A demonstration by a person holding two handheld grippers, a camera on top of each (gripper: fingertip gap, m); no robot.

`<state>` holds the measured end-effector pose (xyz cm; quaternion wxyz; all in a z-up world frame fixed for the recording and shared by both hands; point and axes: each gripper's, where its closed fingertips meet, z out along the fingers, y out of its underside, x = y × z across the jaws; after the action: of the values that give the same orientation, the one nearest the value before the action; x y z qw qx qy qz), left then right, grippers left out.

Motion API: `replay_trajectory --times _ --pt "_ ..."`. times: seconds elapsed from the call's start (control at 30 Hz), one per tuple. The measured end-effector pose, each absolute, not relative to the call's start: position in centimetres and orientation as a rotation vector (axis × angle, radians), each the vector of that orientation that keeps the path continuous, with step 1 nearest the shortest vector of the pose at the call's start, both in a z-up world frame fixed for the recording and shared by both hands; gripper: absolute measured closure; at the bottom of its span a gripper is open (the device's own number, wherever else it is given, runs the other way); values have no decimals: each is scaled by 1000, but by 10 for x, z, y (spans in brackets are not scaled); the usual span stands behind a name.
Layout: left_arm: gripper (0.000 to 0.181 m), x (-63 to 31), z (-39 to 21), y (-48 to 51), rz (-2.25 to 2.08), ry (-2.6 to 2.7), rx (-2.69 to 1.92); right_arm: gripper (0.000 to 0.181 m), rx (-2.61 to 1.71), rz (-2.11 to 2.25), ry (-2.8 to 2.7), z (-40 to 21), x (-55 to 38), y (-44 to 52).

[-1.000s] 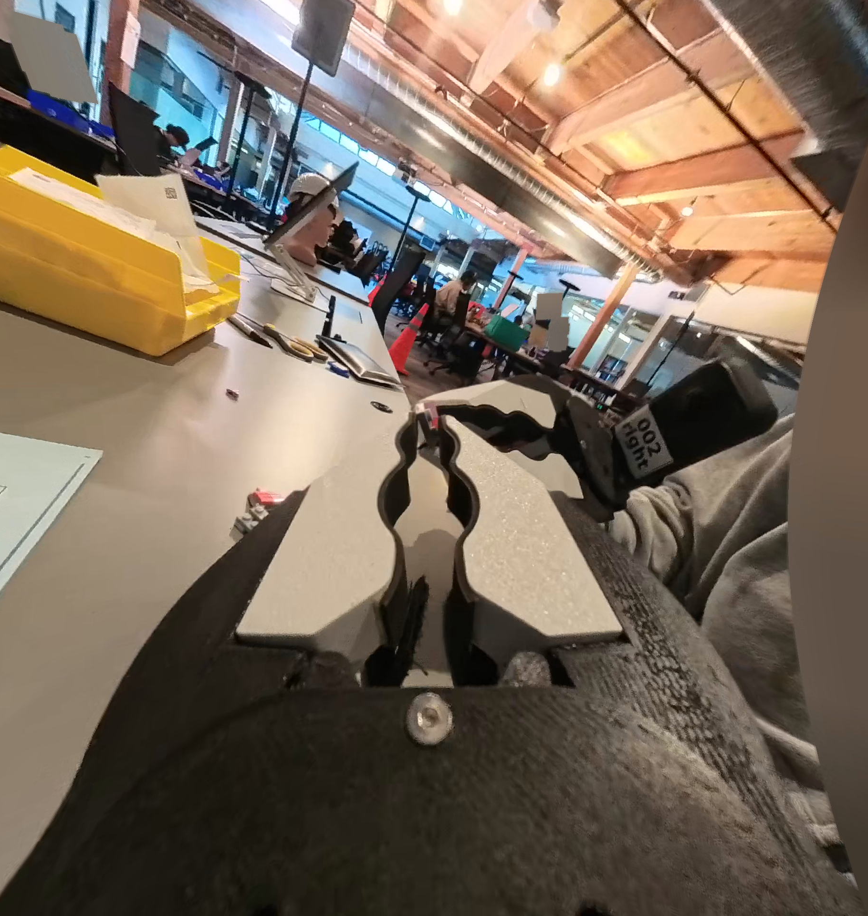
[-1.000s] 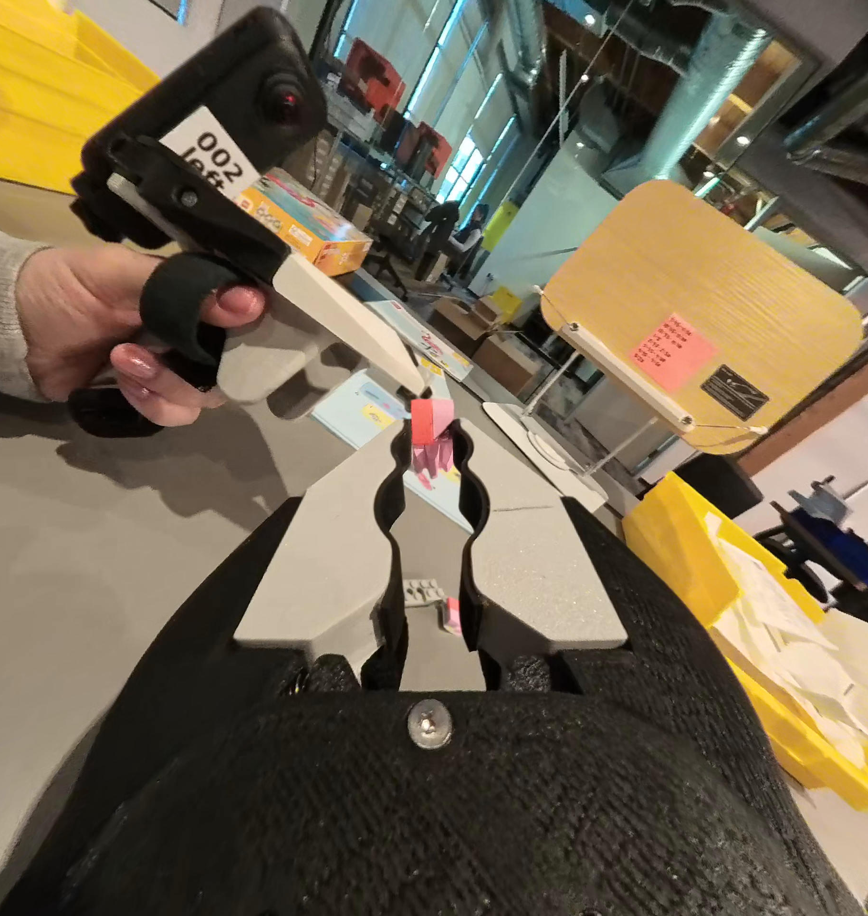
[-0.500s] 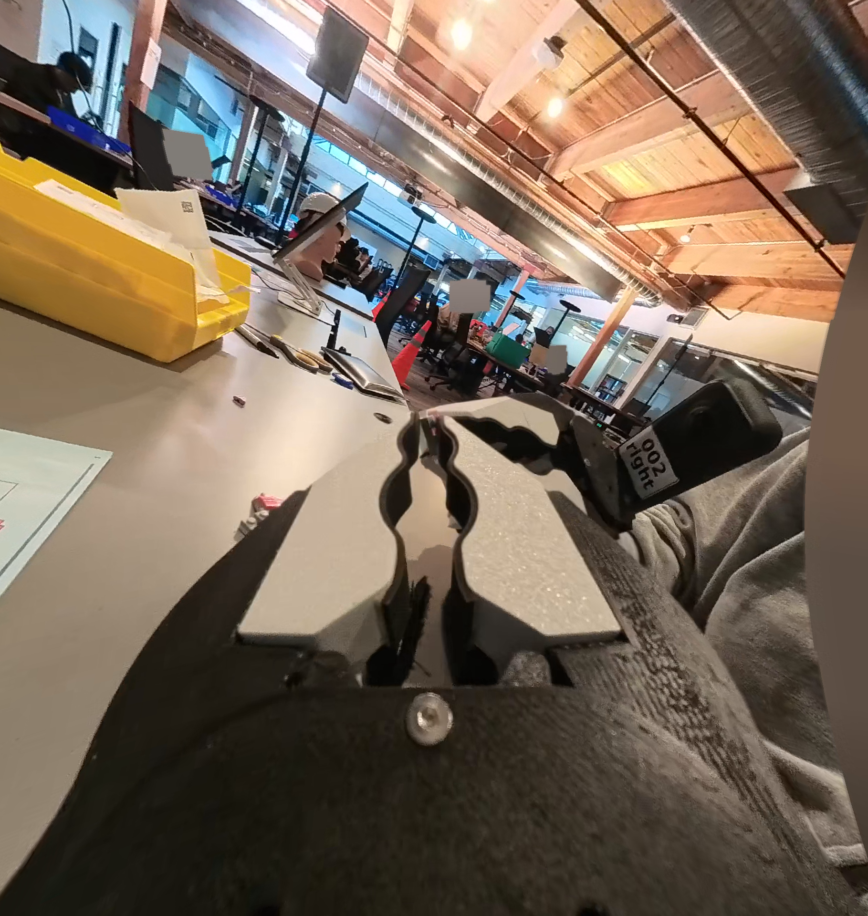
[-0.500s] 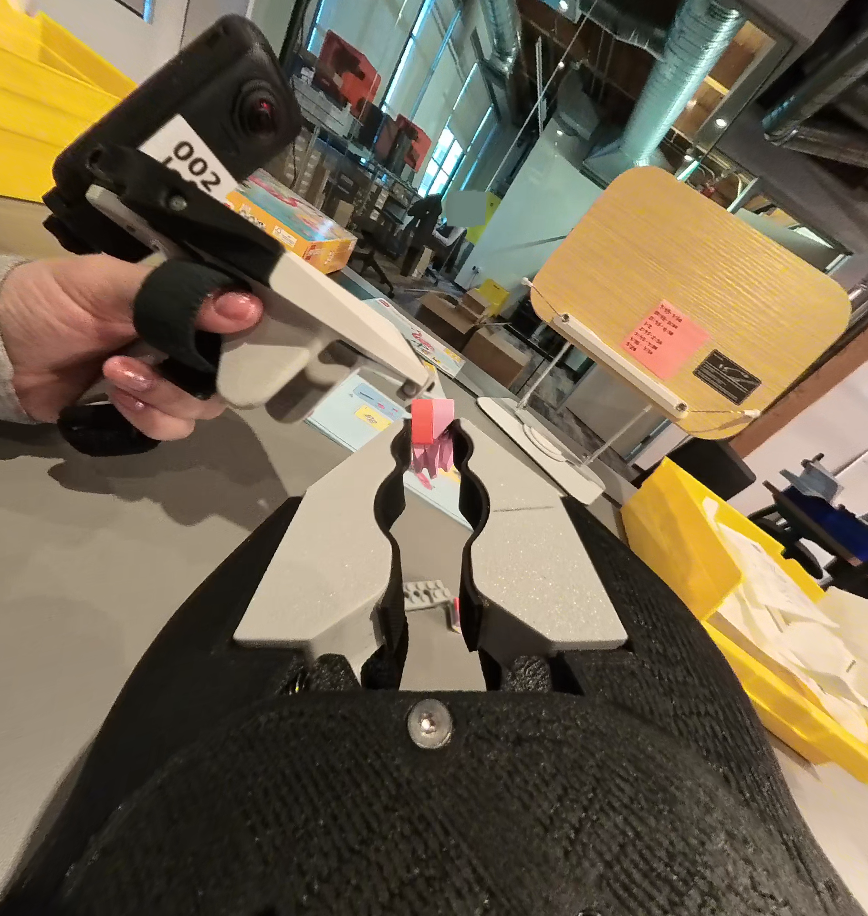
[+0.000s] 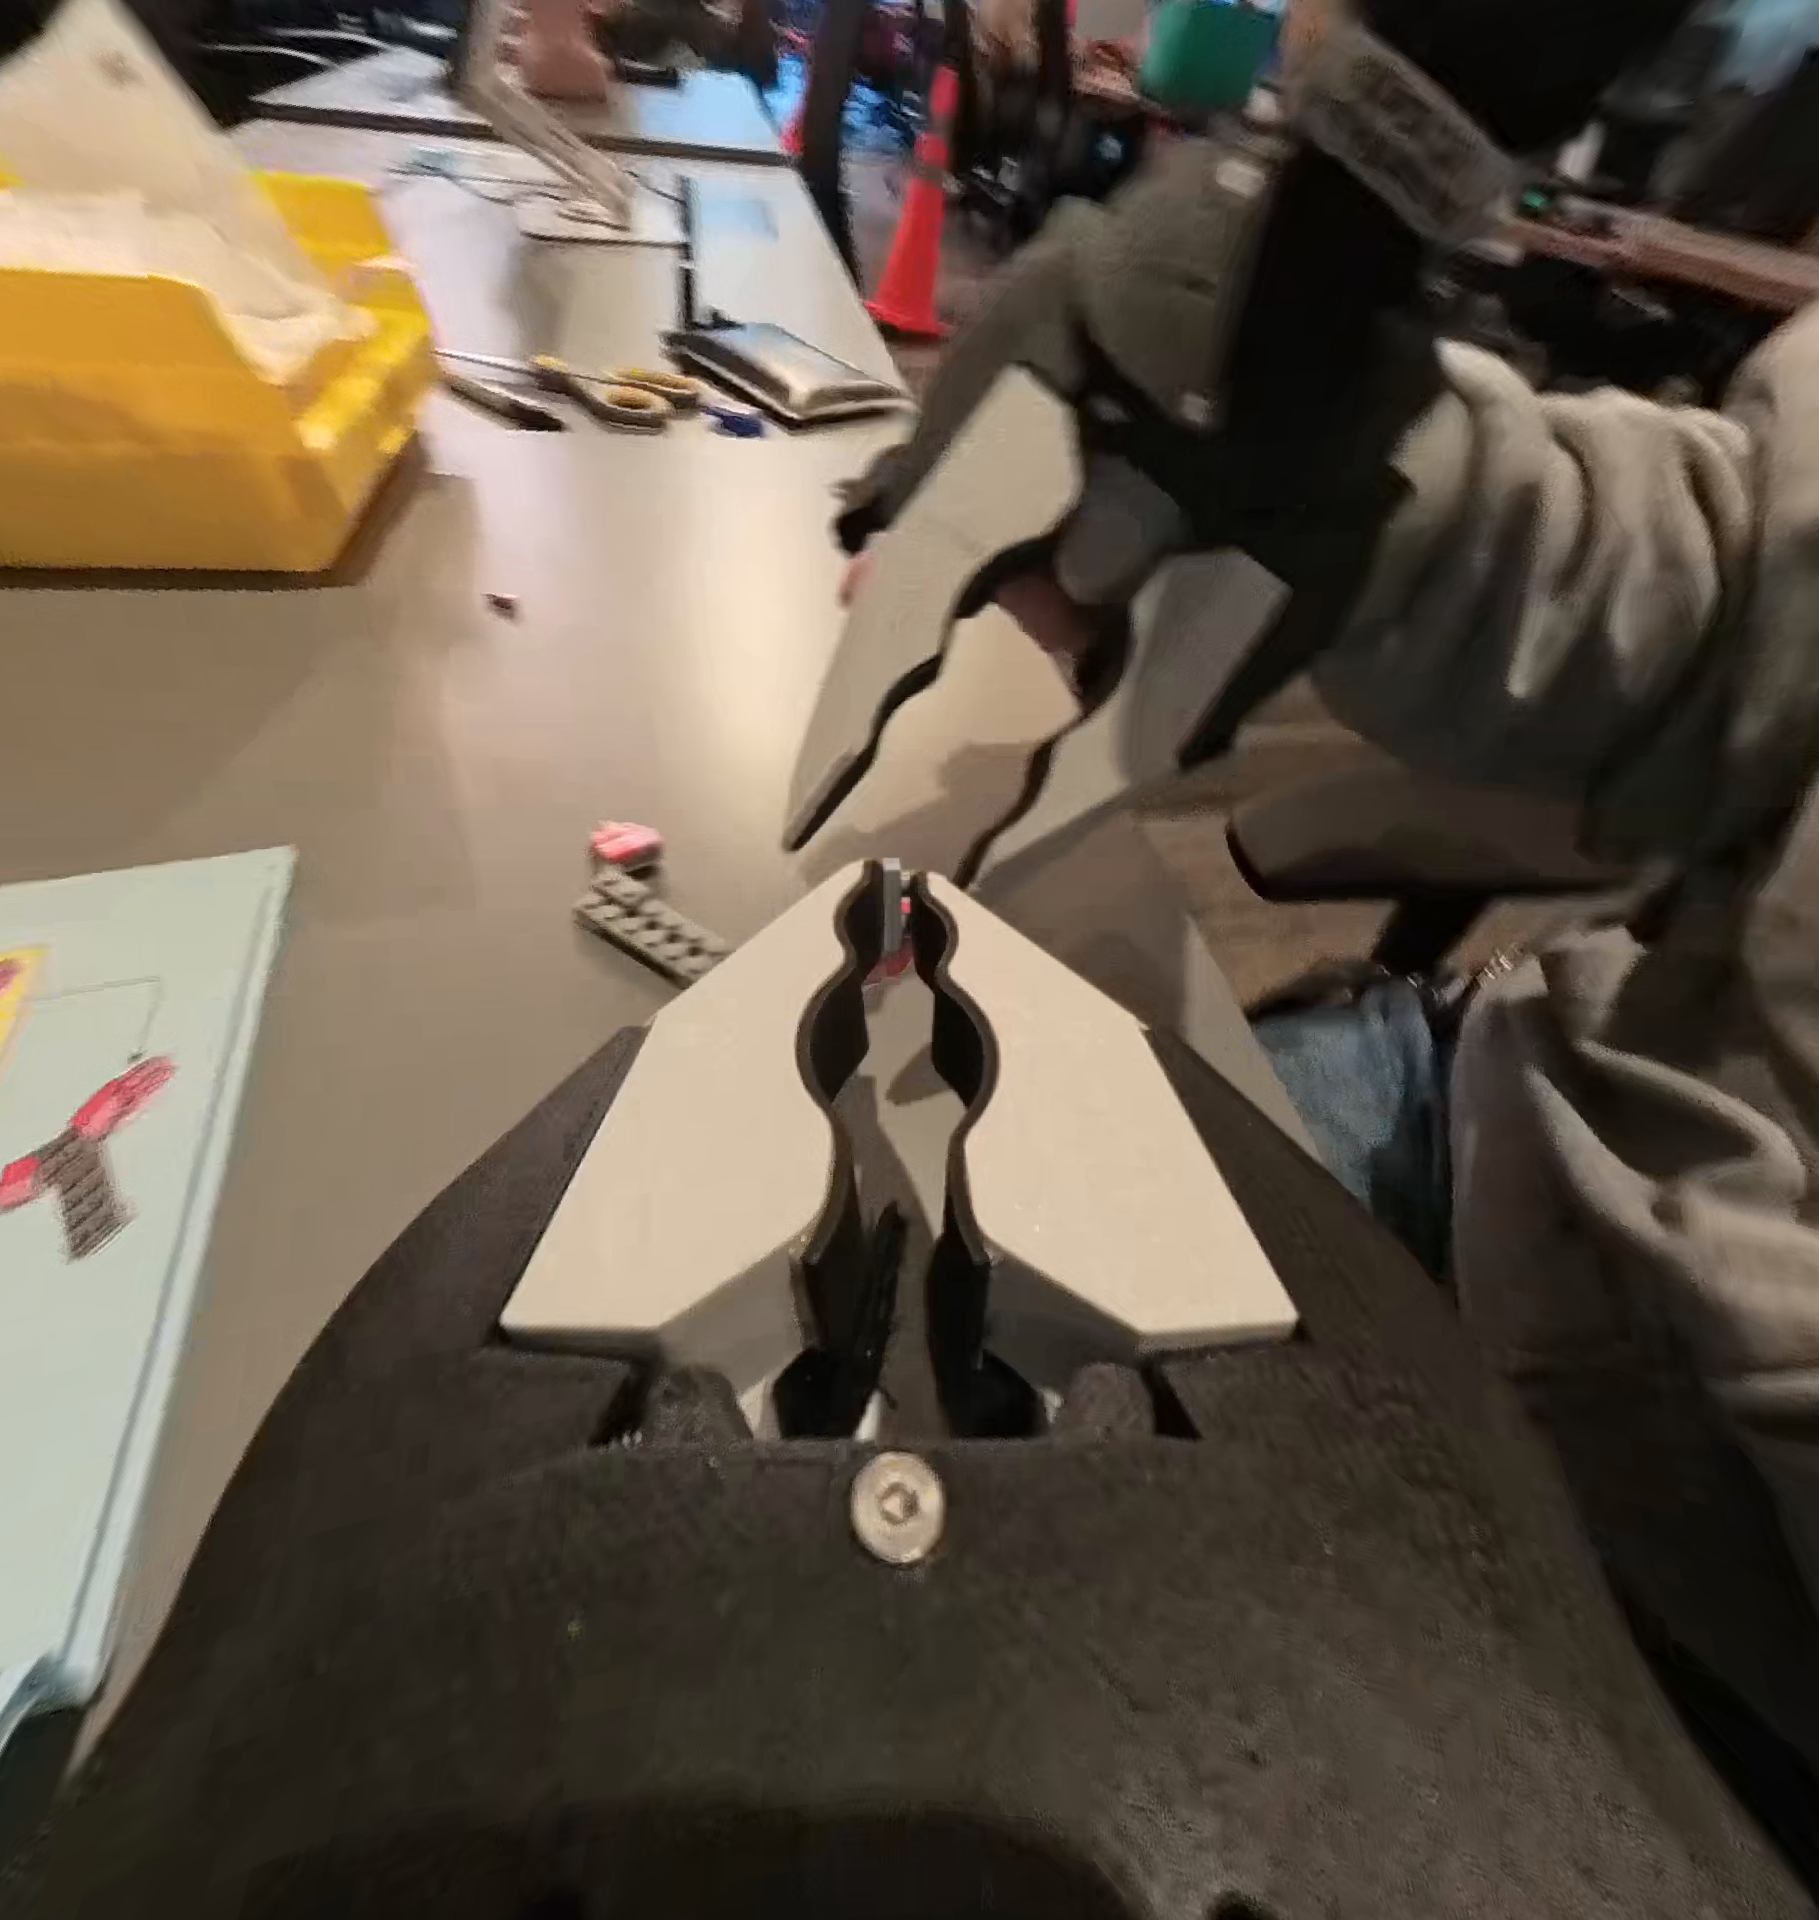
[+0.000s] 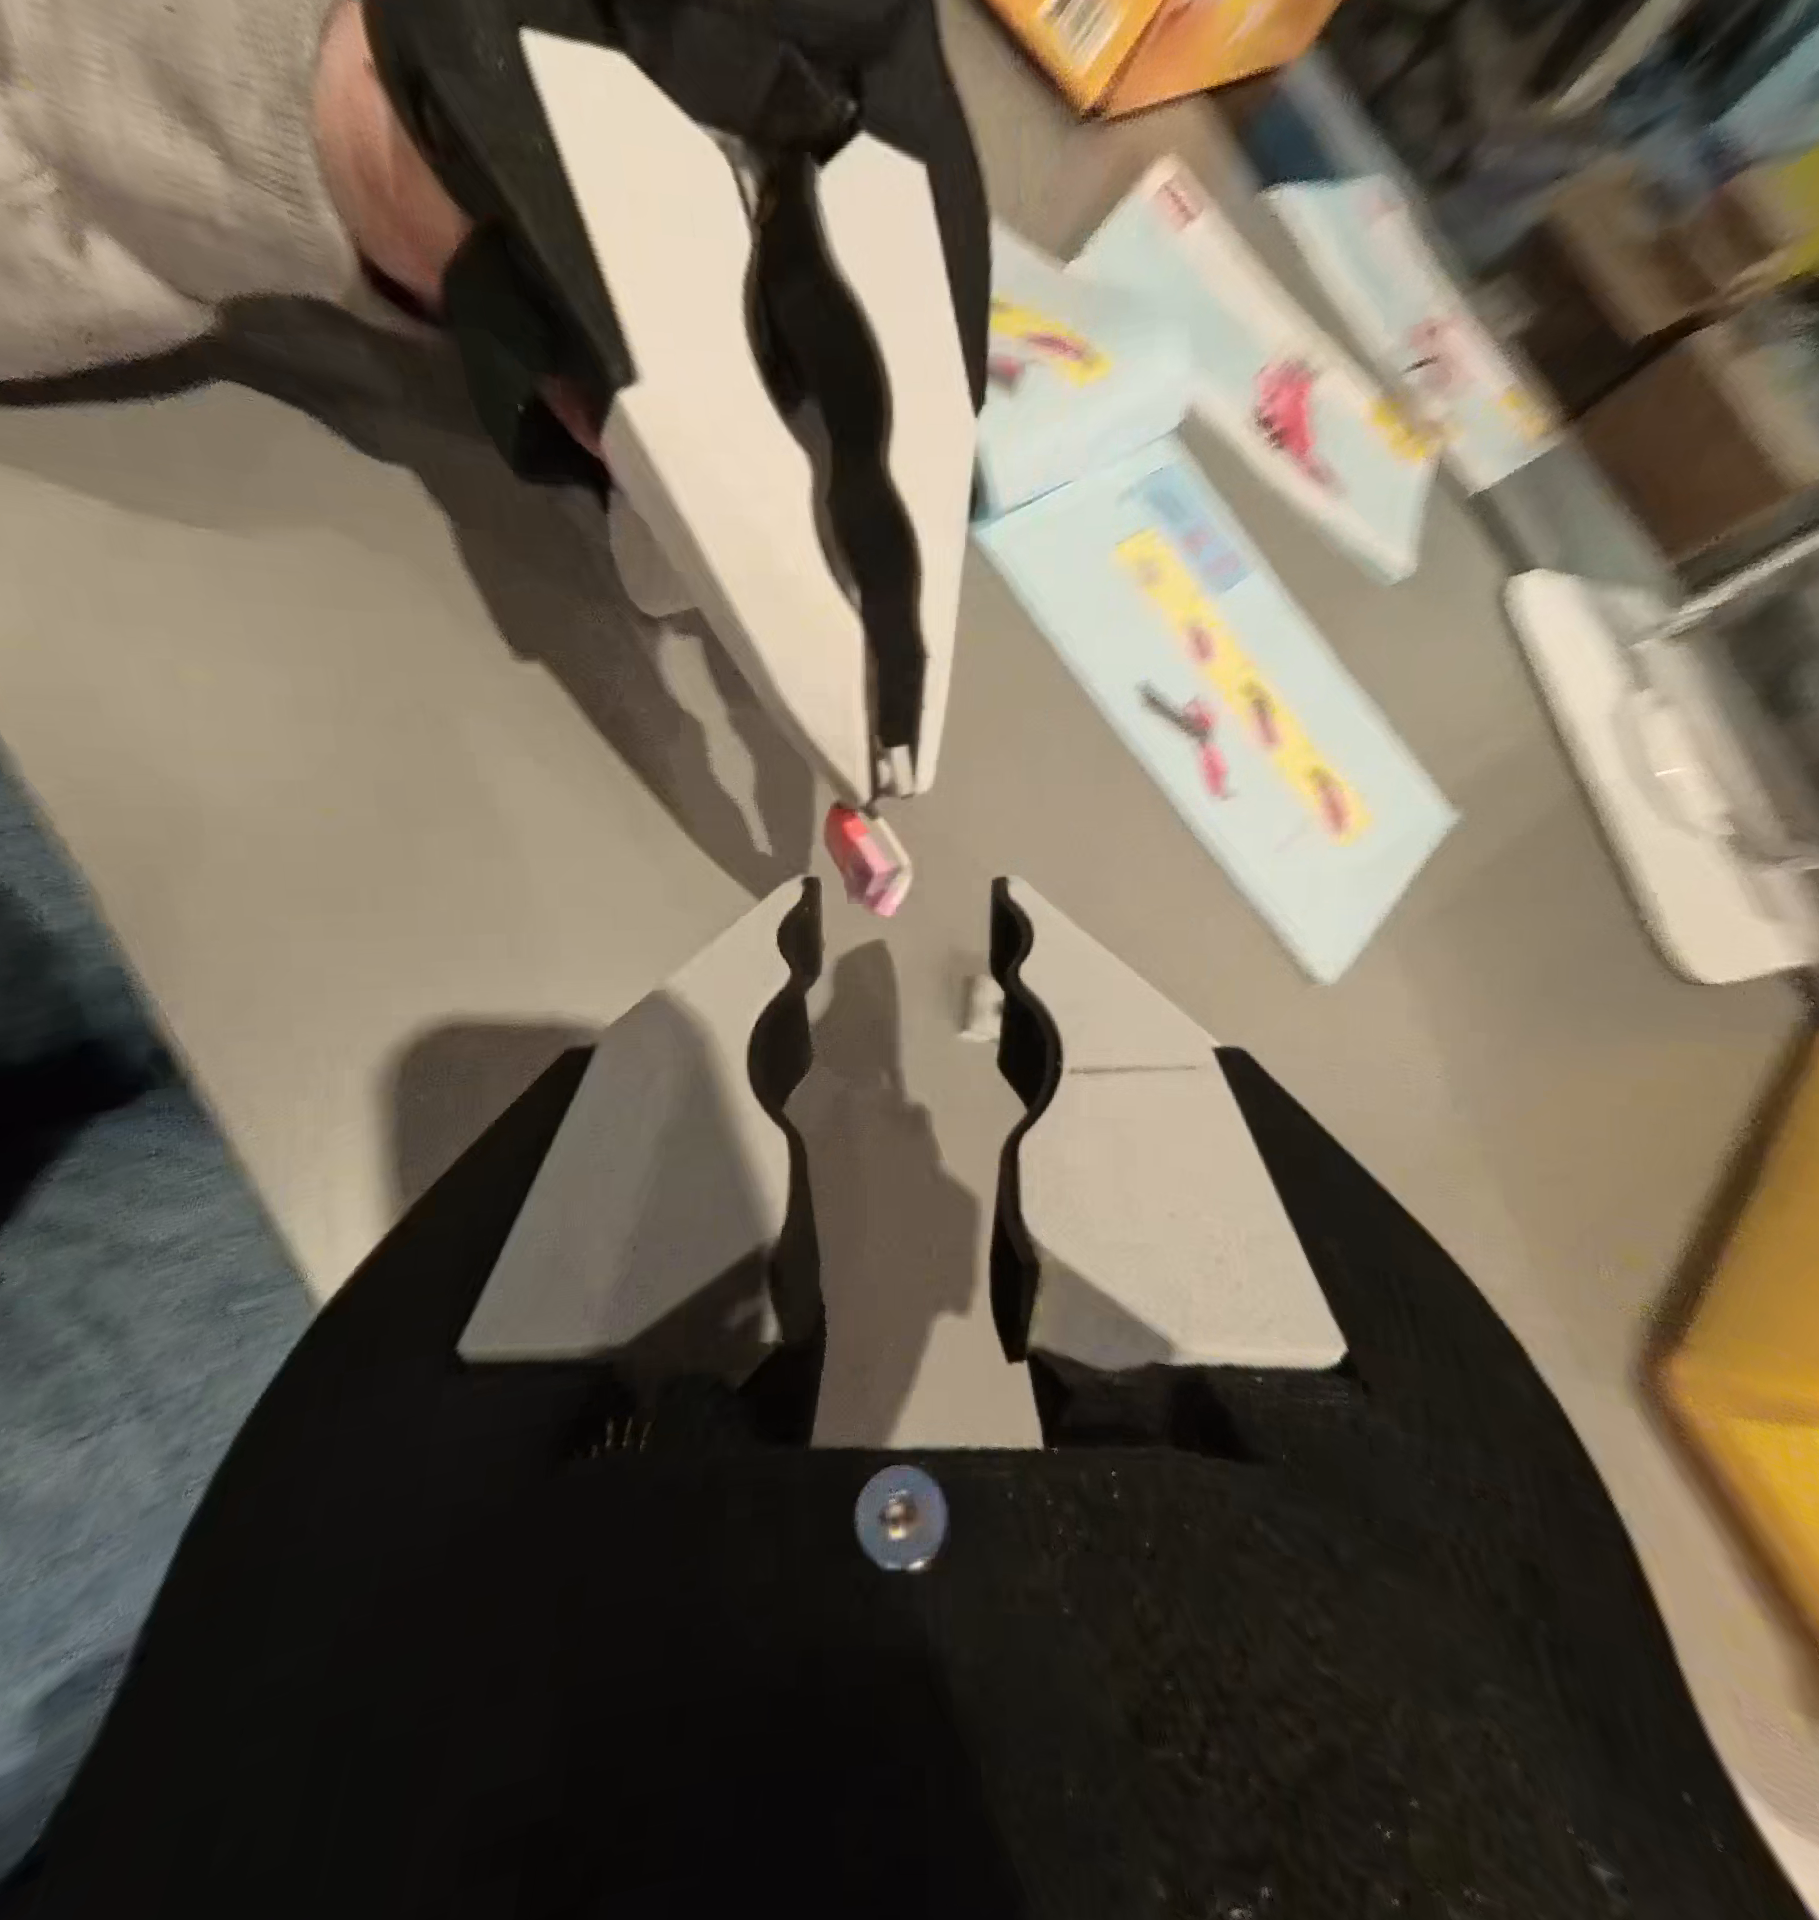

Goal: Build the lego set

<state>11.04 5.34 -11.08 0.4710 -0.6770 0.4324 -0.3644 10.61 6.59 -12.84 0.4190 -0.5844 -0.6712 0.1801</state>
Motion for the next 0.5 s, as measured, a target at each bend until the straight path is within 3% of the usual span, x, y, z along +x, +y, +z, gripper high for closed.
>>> replay_trajectory --times 0.3,0.4,0.5 --pt "176 118 -108 44 -979 1073 -1608 172 -1563 852 -1645 -126 102 44" --pt "138 110 -90 61 -818 946 -1506 173 -1623 991 -1343 -110 96 64" --pt "124 108 -85 67 -593 935 -1425 173 -1644 1181 -1036 -95 93 78"
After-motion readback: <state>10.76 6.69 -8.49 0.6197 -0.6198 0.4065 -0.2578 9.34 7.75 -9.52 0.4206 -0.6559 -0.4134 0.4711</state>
